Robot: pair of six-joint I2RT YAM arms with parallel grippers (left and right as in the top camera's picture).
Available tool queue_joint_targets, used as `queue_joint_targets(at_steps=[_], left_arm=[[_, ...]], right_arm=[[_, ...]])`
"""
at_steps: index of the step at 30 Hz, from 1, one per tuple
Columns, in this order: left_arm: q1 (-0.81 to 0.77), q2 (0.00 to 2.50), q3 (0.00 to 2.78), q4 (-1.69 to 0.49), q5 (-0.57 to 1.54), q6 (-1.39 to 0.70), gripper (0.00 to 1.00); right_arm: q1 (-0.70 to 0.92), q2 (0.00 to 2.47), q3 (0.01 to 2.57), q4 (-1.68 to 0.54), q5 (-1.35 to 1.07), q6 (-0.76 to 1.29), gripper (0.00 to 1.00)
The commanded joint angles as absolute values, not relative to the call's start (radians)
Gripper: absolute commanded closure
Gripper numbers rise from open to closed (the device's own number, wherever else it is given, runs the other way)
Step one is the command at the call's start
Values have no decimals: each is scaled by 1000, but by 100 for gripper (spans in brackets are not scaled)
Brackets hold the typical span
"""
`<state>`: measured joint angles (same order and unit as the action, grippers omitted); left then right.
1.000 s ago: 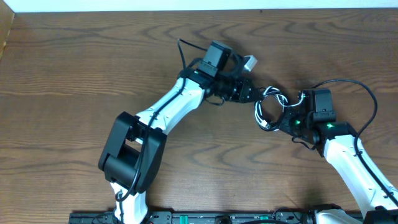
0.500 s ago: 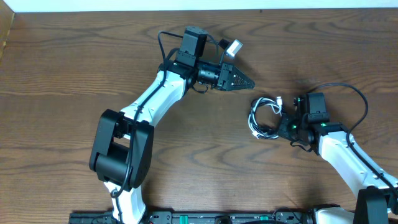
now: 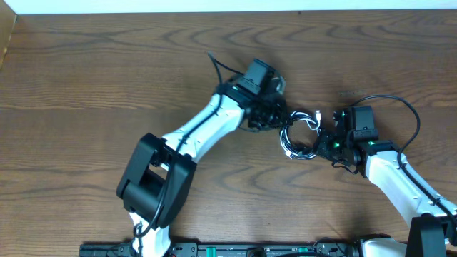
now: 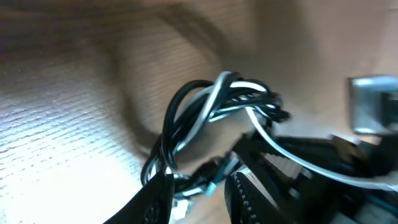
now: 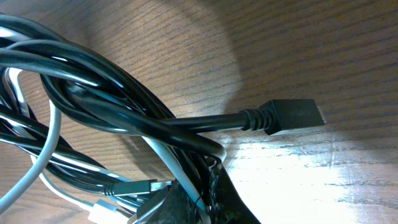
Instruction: Untangle cables
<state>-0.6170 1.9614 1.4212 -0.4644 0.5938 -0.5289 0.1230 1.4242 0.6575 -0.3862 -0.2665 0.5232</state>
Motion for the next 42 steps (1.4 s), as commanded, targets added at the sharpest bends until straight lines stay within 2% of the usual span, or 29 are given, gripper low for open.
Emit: queue_joint_targets(at_steps=[1,4,8,17,21,42], left_arm=[[-651,1942,1426,-481,348,-598,68],[-652,1942,1419,-489,257,-678,68],[-649,1942,1418,-472,222,-682,68],[-672,1961,1409,-437,261,-654,69],[-672,1965,1409,-437,308,-622,79],[-674,2055,1407,-442,396,-539,79]], right_arm=[[125,1416,662,-386,-279,538,99],[125,1416,662,-386,-280,538,99],[125,1416,662,-390,-280,538,99],[126,1416,662,-393,-279,537,99],[126,1416,662,-393,-279,537,98],[126,1416,662,-412,-268,537,98]])
